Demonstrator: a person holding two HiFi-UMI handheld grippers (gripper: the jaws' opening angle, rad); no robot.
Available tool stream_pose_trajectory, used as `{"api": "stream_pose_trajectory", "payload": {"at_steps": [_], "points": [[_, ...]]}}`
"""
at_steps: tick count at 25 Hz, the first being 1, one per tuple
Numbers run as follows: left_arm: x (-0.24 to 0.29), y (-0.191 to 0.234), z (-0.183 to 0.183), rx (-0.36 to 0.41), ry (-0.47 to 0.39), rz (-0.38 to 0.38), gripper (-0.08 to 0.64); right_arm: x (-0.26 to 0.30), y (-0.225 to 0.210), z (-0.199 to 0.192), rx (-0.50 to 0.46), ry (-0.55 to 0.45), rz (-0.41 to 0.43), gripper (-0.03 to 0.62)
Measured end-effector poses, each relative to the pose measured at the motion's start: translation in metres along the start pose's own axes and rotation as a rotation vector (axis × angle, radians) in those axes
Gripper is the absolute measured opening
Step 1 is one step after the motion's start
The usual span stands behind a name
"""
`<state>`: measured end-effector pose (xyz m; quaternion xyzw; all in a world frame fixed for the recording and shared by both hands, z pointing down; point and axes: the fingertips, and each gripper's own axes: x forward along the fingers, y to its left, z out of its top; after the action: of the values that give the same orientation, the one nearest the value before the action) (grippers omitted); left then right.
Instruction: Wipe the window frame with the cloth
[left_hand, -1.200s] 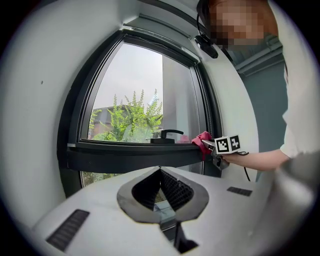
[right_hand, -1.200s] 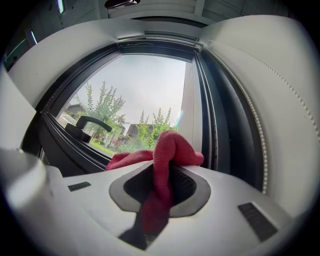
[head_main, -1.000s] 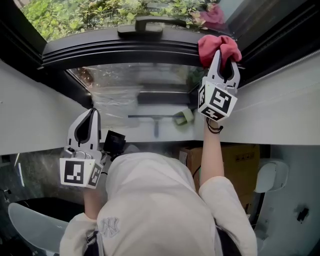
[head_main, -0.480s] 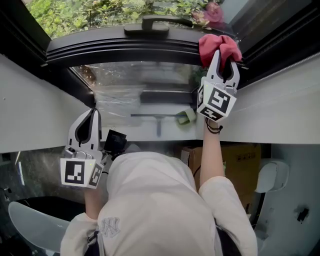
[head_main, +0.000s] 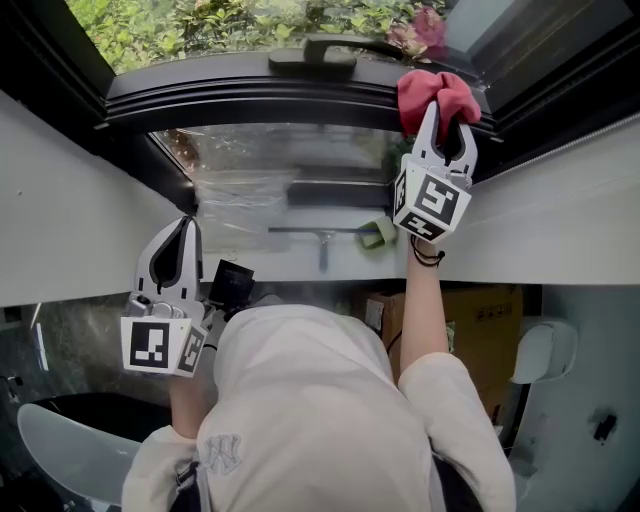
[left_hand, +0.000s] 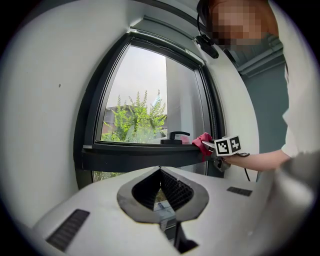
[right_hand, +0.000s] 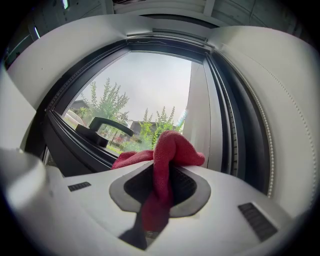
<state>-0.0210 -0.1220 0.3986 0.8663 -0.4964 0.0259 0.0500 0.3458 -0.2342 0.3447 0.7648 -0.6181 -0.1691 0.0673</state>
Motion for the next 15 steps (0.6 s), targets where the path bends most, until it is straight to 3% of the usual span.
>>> {"api": "stream_pose_trajectory", "payload": {"at_steps": [15], "points": [[-0.003,0.02,0.012,0.004,-0.003,-0.027,0.008,0.0,0.026,0.009,-0.004,0.015,0.002,0.077]]}}
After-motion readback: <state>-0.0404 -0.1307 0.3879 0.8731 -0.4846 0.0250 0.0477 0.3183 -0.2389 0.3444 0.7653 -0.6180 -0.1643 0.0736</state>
